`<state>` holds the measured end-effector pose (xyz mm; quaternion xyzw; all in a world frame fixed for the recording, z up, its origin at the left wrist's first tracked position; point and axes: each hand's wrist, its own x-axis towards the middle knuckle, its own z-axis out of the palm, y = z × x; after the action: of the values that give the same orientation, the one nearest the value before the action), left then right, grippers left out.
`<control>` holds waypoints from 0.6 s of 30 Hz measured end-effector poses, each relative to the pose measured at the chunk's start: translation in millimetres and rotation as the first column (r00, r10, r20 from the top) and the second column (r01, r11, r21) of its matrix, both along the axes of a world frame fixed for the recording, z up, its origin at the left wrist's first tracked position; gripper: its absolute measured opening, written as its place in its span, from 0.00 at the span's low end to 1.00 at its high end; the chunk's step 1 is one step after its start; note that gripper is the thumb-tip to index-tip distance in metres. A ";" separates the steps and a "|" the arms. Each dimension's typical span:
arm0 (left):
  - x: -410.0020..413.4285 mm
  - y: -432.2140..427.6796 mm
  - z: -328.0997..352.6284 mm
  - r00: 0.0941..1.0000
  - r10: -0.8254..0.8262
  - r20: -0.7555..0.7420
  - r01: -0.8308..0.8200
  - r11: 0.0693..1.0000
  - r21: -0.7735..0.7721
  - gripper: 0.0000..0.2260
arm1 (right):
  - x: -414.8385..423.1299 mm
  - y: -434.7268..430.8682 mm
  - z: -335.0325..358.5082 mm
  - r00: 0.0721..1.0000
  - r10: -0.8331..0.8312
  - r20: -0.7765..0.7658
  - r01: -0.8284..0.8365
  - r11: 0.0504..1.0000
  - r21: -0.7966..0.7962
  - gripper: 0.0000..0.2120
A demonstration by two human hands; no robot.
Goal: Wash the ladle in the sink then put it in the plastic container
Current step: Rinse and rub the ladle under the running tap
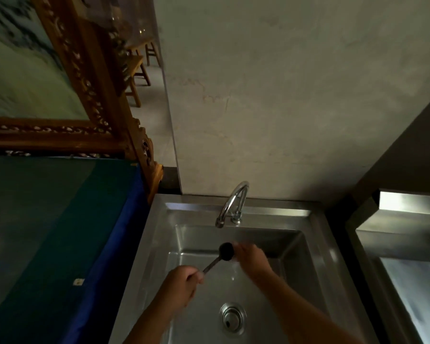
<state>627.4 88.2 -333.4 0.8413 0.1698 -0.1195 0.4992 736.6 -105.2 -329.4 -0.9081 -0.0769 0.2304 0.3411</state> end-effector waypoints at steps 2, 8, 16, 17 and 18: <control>-5.9 3.8 10.2 0.997 -0.071 0.031 0.067 0.991 0.118 0.17 | -22.5 -8.5 8.0 0.997 -0.068 0.025 0.067 0.997 0.034 0.21; -20.7 -3.3 50.9 0.984 -0.136 0.114 0.113 0.975 0.190 0.14 | -59.6 -33.8 54.4 0.981 -0.163 0.107 0.140 0.970 0.197 0.19; -40.7 -32.7 119.0 0.934 -0.212 0.286 0.094 0.922 0.377 0.10 | -89.2 -68.3 94.5 0.952 -0.211 0.223 0.082 0.874 0.479 0.08; -45.4 -38.2 127.2 0.922 -0.221 0.319 0.080 0.913 0.401 0.09 | -93.1 -74.5 100.2 0.953 -0.210 0.219 0.066 0.848 0.525 0.09; -49.3 -43.4 134.8 0.906 -0.226 0.358 0.062 0.907 0.415 0.07 | -95.9 -80.0 106.2 0.953 -0.208 0.218 0.048 0.820 0.571 0.08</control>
<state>578.1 44.7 -198.6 0.9412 0.0213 0.0533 0.3329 640.7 -185.2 -223.2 -0.7943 -0.1249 0.0478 0.5926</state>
